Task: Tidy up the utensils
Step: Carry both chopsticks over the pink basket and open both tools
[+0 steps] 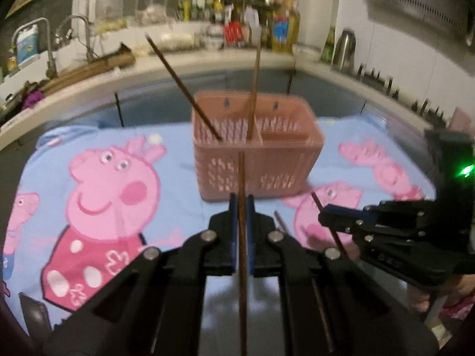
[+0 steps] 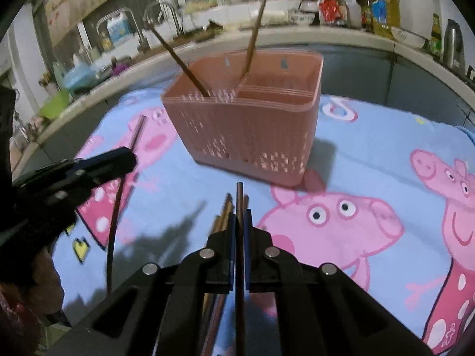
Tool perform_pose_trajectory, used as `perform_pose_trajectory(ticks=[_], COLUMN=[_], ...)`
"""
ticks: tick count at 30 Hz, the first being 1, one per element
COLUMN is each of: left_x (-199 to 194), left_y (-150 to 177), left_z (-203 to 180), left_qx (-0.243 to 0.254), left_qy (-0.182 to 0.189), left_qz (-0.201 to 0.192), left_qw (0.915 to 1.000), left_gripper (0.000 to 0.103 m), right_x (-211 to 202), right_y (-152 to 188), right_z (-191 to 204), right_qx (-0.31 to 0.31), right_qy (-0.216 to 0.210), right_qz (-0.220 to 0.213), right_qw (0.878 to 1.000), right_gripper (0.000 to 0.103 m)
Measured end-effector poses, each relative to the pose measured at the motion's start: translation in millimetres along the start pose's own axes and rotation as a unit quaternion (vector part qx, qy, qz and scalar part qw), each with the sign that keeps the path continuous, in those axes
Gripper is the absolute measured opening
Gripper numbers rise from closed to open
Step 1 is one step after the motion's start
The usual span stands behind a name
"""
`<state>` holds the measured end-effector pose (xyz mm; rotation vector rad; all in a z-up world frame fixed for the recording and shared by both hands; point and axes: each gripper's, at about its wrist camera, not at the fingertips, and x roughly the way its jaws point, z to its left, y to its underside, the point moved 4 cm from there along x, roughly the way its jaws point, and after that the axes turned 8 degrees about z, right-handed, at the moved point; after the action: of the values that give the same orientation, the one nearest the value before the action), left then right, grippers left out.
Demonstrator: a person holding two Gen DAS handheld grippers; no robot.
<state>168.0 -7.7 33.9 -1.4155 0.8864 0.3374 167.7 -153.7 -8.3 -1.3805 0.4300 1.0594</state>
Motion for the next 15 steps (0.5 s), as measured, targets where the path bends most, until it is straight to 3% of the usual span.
perform_pose_trajectory(ticks=[6,15], left_x=[-53.7,-103.8], left_y=[-19.0,-78.5], left_z=[4.9,-5.0], left_qx=[-0.02,-0.007], left_qy=[0.019,0.029], left_qz=[-0.053,-0.118], left_qw=[0.9982,0.9926], left_gripper=[0.005,0.005], right_x=[-41.8,-119.1], right_y=[-11.4,-60.5], right_z=[8.2,18.5], right_qx=[0.011,0.003], right_qy=[-0.037,-0.058], right_qz=[-0.045,-0.162], right_qw=[0.998,0.985], right_gripper=[0.0,0.0])
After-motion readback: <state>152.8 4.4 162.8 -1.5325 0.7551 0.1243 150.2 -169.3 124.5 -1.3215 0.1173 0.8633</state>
